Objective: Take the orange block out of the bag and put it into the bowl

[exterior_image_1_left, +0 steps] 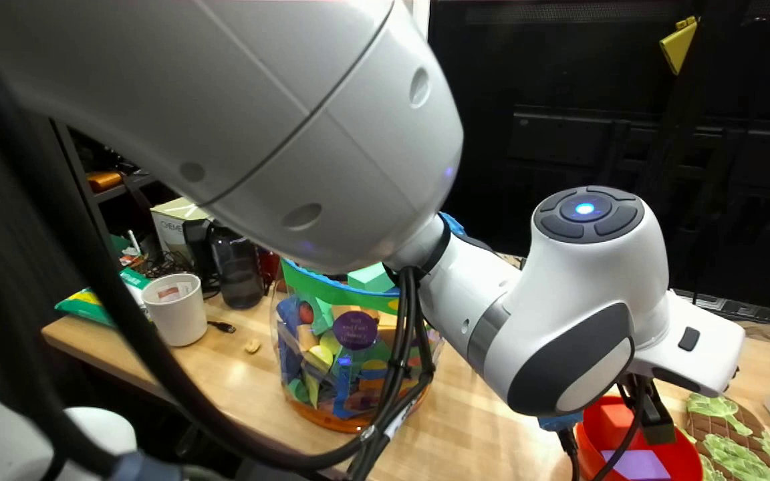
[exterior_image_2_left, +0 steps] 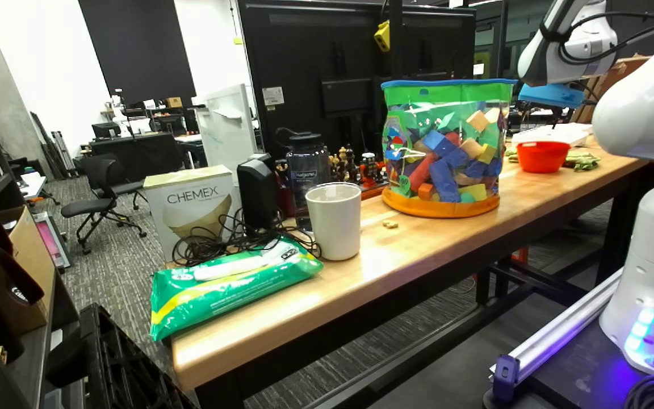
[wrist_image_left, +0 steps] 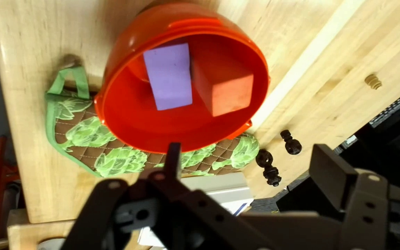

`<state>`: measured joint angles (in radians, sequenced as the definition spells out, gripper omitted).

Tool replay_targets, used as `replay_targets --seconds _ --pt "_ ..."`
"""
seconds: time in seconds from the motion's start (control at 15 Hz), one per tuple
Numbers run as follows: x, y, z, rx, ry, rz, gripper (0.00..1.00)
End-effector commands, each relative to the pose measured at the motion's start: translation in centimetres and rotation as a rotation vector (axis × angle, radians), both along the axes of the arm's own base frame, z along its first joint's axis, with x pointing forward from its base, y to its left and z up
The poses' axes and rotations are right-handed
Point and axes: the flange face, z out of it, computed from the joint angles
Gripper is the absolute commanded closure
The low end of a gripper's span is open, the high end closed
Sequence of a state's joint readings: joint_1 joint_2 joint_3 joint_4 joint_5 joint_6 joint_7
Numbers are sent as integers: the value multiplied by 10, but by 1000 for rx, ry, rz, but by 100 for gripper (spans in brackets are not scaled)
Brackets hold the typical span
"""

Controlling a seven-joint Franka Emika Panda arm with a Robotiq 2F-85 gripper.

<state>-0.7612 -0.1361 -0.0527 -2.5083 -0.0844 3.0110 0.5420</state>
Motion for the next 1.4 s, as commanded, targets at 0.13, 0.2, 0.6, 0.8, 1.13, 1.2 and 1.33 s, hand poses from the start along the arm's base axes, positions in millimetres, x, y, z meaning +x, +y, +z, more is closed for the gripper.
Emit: replay_targets --seconds 0.13,0.2,0.6,0.8,1.13,1.2,1.33 --pt "12 11 20 -51 3 41 0" --pt "14 14 24 -68 0 56 0" --pt "21 46 54 -198 -31 159 0" --pt "14 65 76 -283 -67 196 0" --pt "-1 102 106 -418 -140 255 0" --pt "-3 112 110 -447 -148 277 0" --pt "0 132 113 -467 -160 333 0"
